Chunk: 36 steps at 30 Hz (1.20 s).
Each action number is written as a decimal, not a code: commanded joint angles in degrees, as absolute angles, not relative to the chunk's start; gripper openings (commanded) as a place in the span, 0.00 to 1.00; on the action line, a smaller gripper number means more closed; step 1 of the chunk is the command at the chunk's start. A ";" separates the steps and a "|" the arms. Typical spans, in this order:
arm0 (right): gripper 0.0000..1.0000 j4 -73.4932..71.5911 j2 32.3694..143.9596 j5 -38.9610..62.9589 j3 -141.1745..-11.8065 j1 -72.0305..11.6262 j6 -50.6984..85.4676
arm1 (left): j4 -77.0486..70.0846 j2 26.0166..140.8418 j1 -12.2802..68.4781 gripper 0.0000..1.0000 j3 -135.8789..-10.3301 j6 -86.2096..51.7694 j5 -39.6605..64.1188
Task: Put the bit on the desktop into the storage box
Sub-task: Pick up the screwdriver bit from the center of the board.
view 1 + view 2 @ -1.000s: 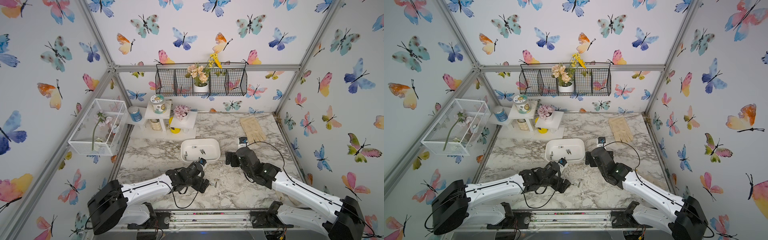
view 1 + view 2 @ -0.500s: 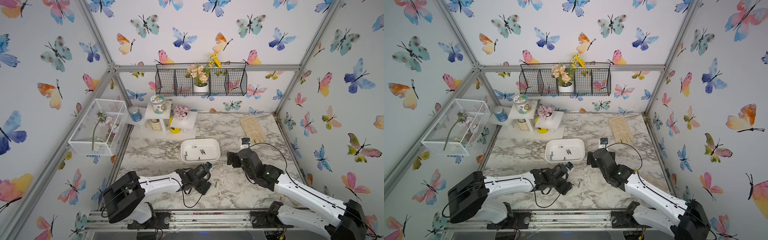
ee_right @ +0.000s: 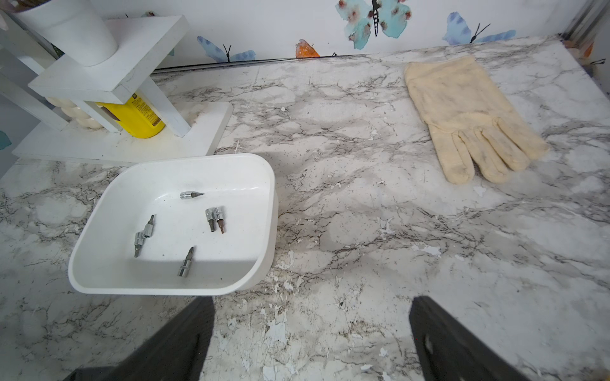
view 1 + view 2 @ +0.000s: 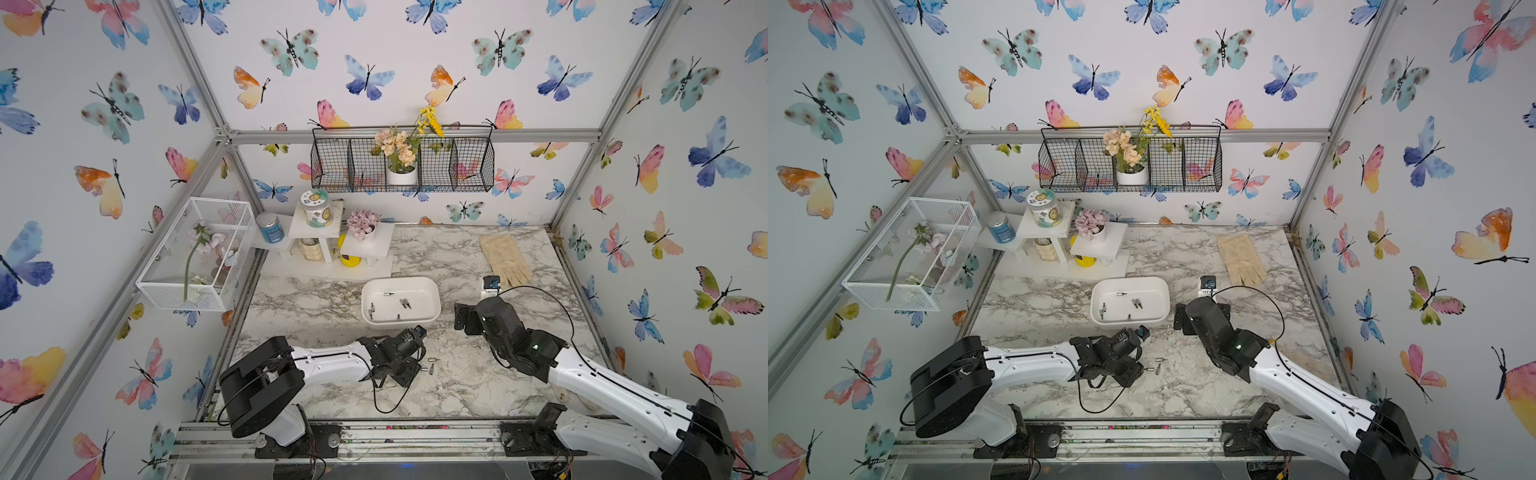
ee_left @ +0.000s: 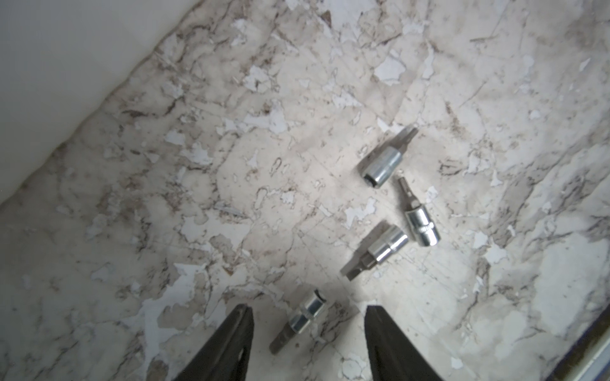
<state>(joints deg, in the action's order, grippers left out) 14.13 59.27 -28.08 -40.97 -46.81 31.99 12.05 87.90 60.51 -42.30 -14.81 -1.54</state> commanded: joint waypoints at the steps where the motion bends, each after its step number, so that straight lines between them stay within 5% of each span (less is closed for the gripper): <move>1: 0.98 14.07 58.05 -29.48 -40.34 -46.49 32.61 | 13.45 88.81 60.82 0.56 -42.89 -14.77 -3.67; 23: 0.98 13.72 58.09 -29.44 -39.81 -46.49 32.87 | 15.73 91.76 61.96 0.19 -43.29 -16.81 -5.76; 36: 0.97 13.71 57.79 -29.36 -39.73 -46.49 32.78 | 15.82 91.24 62.10 0.07 -42.98 -18.28 -6.94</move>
<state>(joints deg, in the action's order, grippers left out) 14.09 58.87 -28.08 -40.64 -46.81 32.14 12.99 90.39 61.67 -43.53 -17.47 -5.50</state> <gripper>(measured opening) 0.976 0.130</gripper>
